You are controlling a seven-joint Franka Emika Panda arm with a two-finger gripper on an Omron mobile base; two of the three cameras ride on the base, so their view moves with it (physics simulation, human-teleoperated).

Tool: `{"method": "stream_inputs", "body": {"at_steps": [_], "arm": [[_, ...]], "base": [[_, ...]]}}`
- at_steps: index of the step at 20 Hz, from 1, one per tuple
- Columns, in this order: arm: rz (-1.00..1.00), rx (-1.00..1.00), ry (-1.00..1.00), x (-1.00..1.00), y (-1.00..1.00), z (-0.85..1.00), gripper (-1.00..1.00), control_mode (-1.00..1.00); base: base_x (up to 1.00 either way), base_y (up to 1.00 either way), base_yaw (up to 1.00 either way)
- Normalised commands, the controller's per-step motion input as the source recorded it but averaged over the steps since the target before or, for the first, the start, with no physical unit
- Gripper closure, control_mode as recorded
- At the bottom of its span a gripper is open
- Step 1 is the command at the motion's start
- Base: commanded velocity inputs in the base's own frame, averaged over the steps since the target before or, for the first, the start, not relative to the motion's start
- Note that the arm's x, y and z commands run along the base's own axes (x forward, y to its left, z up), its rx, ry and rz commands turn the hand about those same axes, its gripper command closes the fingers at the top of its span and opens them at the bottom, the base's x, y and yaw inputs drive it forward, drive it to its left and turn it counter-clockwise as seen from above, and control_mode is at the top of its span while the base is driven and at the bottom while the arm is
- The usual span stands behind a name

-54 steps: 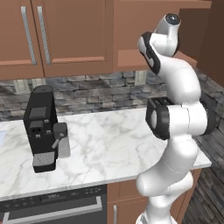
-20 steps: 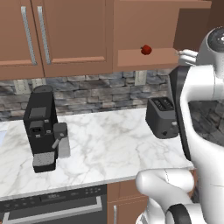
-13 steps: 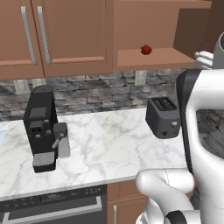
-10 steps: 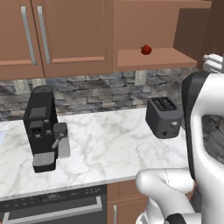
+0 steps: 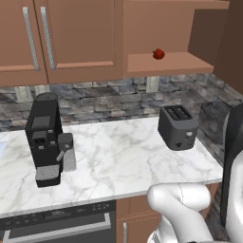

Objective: Pick the bell pepper from the counter and place it in the cabinet. Then close the cabinet.

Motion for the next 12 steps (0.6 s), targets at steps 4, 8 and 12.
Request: {"method": "stream_inputs", "body": {"at_steps": [4,8,12], "arm": [[0.0,0.0,0.07,-0.81,0.0,0.0,-1.0,-1.0],[0.0,0.02,0.13,-0.28,-0.19,0.0,-1.0,-1.0],[0.0,0.07,0.15,0.11,-0.42,0.0,-1.0,-1.0]], "base": [[0.0,0.0,0.0],[0.0,0.0,0.0],[0.0,0.0,0.0]]}}
